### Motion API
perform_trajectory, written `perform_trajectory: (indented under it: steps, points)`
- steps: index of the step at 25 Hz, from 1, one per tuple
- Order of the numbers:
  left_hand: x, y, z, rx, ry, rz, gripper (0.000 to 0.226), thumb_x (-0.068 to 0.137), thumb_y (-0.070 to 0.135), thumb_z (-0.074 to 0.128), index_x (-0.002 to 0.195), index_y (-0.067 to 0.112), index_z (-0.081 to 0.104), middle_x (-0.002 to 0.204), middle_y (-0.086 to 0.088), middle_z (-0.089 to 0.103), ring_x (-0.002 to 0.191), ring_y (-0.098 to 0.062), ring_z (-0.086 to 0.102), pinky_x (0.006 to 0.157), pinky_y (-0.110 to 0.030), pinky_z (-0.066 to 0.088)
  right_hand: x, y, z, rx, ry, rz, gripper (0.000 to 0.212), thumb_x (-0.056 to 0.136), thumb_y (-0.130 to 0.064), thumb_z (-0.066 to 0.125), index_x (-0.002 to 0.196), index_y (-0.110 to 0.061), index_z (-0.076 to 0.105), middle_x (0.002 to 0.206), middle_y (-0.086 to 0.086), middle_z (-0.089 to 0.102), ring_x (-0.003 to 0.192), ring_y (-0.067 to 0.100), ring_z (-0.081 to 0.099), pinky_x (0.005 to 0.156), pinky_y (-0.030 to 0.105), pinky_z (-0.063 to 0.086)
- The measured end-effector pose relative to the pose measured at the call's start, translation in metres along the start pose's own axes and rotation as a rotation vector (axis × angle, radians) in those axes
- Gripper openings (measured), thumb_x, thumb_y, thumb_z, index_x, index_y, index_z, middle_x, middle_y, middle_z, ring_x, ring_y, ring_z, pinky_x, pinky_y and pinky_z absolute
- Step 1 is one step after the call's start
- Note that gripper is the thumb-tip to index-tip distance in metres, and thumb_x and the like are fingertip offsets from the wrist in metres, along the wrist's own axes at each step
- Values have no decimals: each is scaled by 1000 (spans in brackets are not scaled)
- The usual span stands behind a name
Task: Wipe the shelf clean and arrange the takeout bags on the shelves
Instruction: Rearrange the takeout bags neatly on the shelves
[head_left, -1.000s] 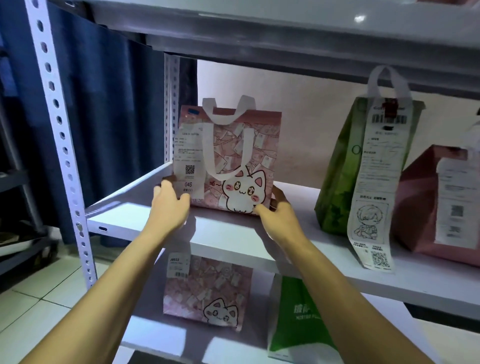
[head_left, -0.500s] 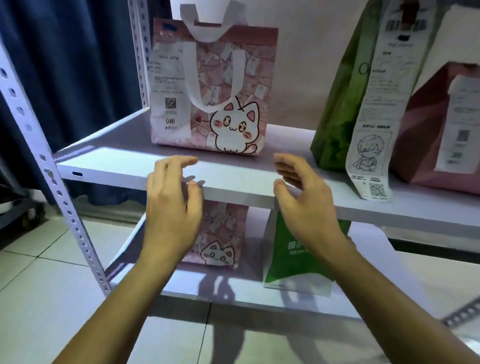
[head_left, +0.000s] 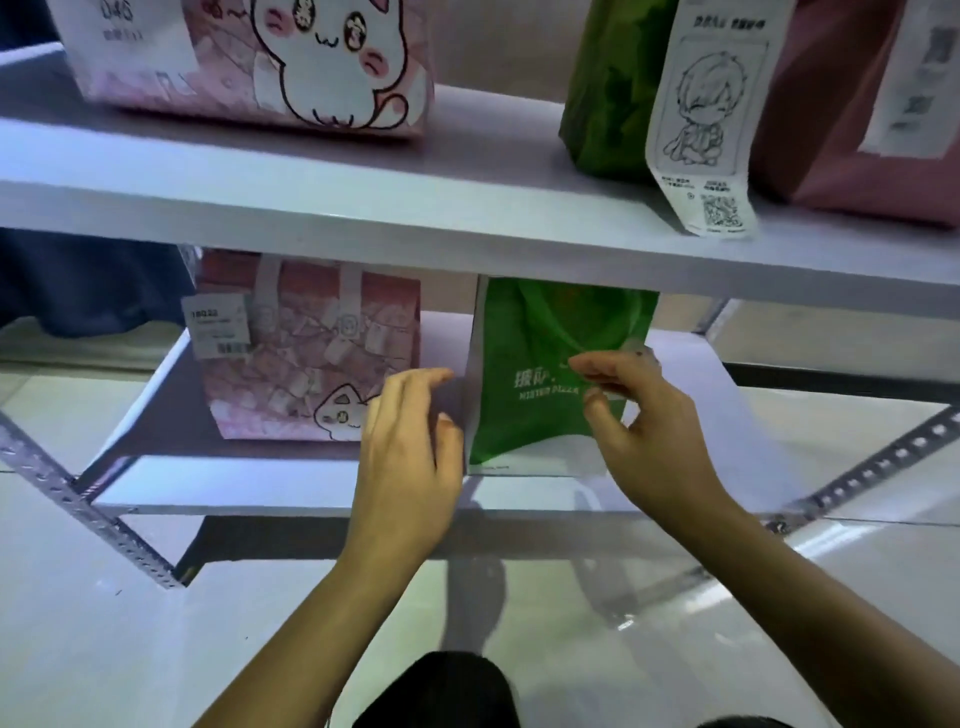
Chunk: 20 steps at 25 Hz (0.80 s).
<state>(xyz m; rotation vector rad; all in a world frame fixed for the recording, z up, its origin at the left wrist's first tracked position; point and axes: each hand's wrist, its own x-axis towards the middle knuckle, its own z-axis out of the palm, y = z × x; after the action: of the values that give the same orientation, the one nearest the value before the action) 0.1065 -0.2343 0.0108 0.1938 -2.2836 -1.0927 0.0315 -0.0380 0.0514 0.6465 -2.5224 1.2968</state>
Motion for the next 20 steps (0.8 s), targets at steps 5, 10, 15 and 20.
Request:
perform_trajectory:
  steps: [5,10,15,20]
  points:
    - [-9,-31,61,-64,-134,-171,45,100,16,46,144,21,41,137,12,43,117,-1,42,93,-11,29,2,78,10,42,181,283,28,94,-10,58,118,-25,62,109,-9,69,94,-11,61,73,-3,41]
    - [-2,-55,101,-291,-253,-401,42,98,9,47,137,24,49,132,2,58,119,-17,55,102,-34,42,8,121,29,225,139,552,35,94,-16,63,127,-21,54,116,0,67,104,9,64,84,24,51]
    - [11,-66,127,-308,-322,-477,52,97,10,48,145,30,43,133,4,58,116,-14,55,93,-24,39,9,144,40,265,-12,557,36,93,-16,62,127,-25,57,114,-11,68,103,-1,60,78,19,46]
    - [26,-60,161,-311,-348,-430,54,97,8,46,145,32,40,123,7,61,83,13,59,62,0,42,22,173,24,298,78,520,33,92,-8,61,123,-19,59,110,-13,69,103,-3,62,77,13,45]
